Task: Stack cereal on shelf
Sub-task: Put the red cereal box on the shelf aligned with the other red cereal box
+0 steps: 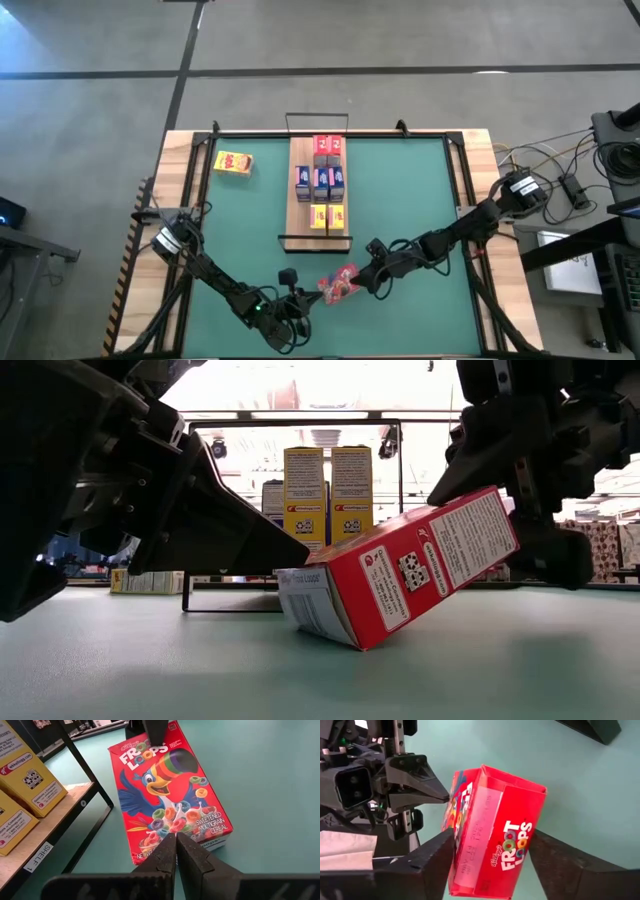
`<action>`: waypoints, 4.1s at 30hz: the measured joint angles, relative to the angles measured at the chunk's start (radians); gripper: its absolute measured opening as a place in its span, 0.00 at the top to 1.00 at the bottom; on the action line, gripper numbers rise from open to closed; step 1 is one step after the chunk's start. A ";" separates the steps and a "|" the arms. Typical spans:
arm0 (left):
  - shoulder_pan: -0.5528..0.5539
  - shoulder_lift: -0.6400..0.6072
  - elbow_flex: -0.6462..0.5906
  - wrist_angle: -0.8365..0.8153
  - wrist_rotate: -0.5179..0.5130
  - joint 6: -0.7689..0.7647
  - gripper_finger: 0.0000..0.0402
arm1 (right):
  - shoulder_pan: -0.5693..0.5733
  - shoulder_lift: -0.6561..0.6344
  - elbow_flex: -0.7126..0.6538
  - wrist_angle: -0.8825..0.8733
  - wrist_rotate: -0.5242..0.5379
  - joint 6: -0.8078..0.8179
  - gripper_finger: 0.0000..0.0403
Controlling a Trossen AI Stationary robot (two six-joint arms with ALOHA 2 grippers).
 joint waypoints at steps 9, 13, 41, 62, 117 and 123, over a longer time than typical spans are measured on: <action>-0.001 0.000 0.000 0.000 -0.016 0.000 1.00 | 0.000 0.000 0.000 0.001 -0.001 -0.006 0.52; -0.001 0.000 0.000 0.001 -0.017 -0.006 1.00 | 0.000 0.000 0.000 0.002 -0.002 -0.010 0.55; -0.079 -0.191 0.000 -0.025 -0.271 0.298 1.00 | 0.003 -0.086 0.000 -0.002 0.005 -0.095 0.57; -0.129 -0.728 -0.098 -0.167 -0.379 0.604 1.00 | -0.016 -0.121 0.505 -0.472 0.105 -0.383 0.57; -0.137 -1.107 -0.374 -0.104 -0.391 0.822 1.00 | -0.684 0.626 1.744 -1.265 0.478 -0.612 0.57; -0.137 -1.118 -0.367 -0.105 -0.391 0.872 1.00 | -0.678 0.628 1.740 -1.264 0.531 -0.606 0.57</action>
